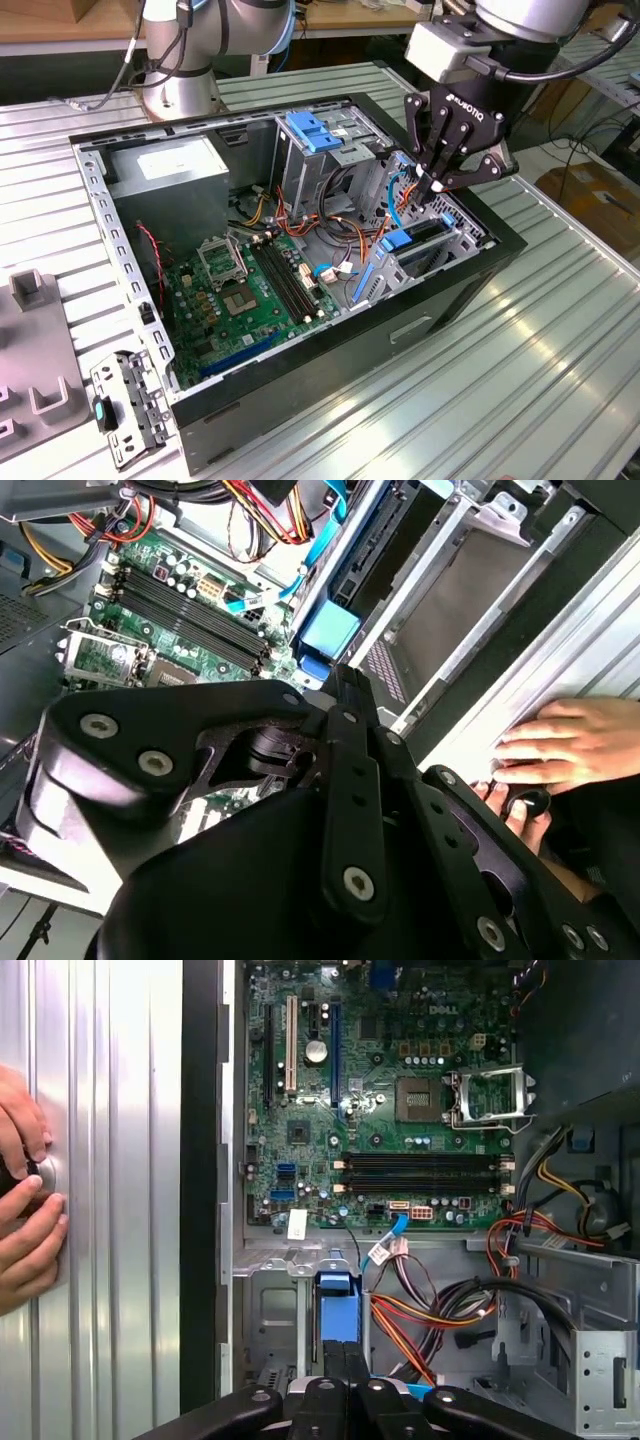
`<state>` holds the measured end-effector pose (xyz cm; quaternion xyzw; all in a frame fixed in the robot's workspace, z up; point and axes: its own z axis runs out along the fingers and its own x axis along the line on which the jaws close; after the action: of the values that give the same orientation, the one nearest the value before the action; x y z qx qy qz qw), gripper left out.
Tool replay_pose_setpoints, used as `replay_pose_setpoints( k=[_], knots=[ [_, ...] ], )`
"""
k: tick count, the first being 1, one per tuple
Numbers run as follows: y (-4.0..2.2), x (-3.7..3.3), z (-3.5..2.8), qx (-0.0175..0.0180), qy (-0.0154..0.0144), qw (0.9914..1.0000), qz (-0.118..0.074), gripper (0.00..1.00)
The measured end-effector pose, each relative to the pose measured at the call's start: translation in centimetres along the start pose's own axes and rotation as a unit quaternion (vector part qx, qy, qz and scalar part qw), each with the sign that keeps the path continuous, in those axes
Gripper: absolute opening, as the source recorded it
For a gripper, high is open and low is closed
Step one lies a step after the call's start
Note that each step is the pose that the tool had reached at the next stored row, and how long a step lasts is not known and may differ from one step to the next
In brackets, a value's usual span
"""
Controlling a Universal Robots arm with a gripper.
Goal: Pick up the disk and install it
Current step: 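Insert the disk into the insertion slot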
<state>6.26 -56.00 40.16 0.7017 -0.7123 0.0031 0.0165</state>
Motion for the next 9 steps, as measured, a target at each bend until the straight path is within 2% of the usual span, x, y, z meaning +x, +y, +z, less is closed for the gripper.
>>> replay_pose_setpoints(
  k=[6, 9],
  knots=[
    [-0.13, -0.07, 1.43, 0.0000, -0.0001, 1.00000, -0.001, 0.11],
    [-0.14, -0.07, 1.57, 0.0000, 0.0000, 1.00000, -0.001, 0.11]
  ],
)
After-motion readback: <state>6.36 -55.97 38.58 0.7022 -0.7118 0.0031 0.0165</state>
